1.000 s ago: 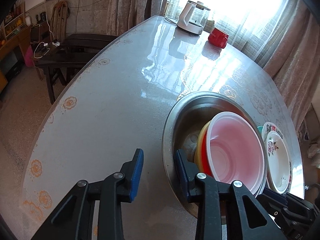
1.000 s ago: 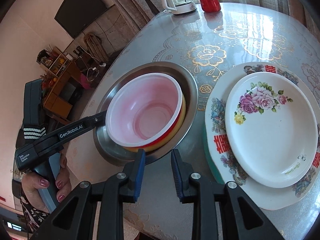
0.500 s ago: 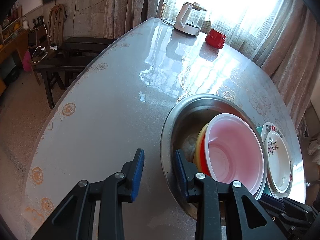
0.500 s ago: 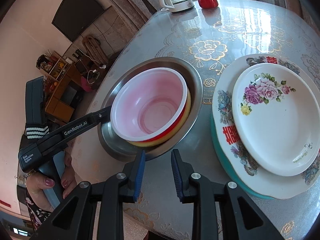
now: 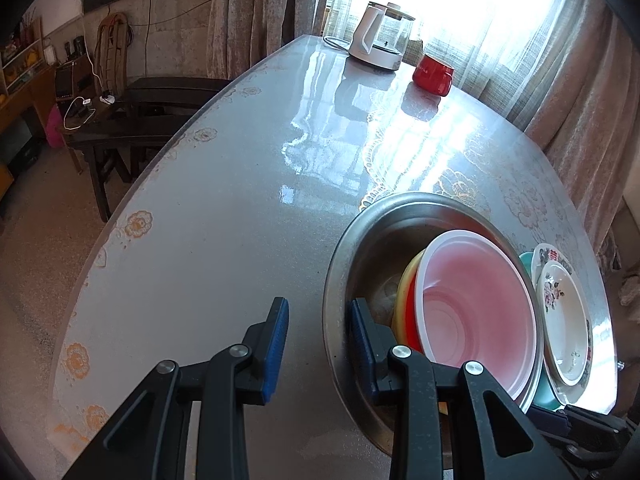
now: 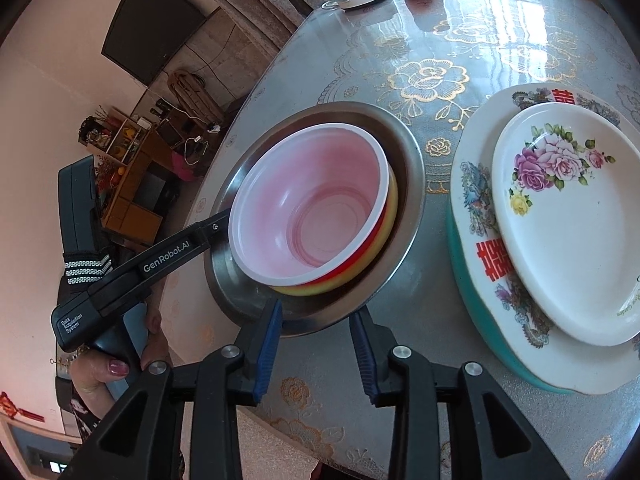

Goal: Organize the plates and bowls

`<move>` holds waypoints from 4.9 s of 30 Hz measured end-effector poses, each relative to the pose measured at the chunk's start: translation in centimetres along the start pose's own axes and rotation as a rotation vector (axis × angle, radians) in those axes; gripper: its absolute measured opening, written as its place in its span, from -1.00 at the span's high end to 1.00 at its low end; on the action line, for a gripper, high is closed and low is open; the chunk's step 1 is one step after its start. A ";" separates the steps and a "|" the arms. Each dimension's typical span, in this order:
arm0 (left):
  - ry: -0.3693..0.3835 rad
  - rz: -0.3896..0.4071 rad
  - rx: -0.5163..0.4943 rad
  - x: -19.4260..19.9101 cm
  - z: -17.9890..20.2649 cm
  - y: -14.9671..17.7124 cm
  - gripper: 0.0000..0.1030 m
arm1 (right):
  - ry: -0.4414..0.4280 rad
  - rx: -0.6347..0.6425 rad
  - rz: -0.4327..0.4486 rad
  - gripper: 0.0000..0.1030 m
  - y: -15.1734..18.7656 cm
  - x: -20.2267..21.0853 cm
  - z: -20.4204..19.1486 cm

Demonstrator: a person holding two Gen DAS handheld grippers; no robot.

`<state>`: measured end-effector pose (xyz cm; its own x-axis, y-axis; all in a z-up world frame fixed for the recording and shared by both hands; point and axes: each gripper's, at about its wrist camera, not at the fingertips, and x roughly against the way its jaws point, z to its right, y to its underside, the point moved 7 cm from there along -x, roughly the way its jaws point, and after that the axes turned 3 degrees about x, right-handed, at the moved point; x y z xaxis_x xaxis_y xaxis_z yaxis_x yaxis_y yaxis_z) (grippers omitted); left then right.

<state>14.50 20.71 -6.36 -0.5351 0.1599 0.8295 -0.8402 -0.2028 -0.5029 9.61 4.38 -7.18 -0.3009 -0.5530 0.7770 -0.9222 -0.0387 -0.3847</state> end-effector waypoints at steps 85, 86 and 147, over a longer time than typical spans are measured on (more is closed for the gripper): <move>0.162 0.053 -0.225 -1.1 21.7 3.6 0.58 | 0.177 -0.120 0.316 0.55 3.2 16.1 15.2; 0.165 0.045 -0.222 -1.2 21.7 3.7 0.57 | 0.174 -0.125 0.315 0.55 3.2 16.1 15.3; -0.122 0.317 -0.263 5.9 17.4 12.4 -1.00 | 0.567 0.084 0.546 -0.37 11.4 17.8 13.9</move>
<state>2.43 2.31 -3.52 -0.7691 0.0109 0.6390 -0.6385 0.0322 -0.7690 -2.88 -17.48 -4.66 -0.8042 -0.0044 0.5944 -0.5940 0.0409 -0.8034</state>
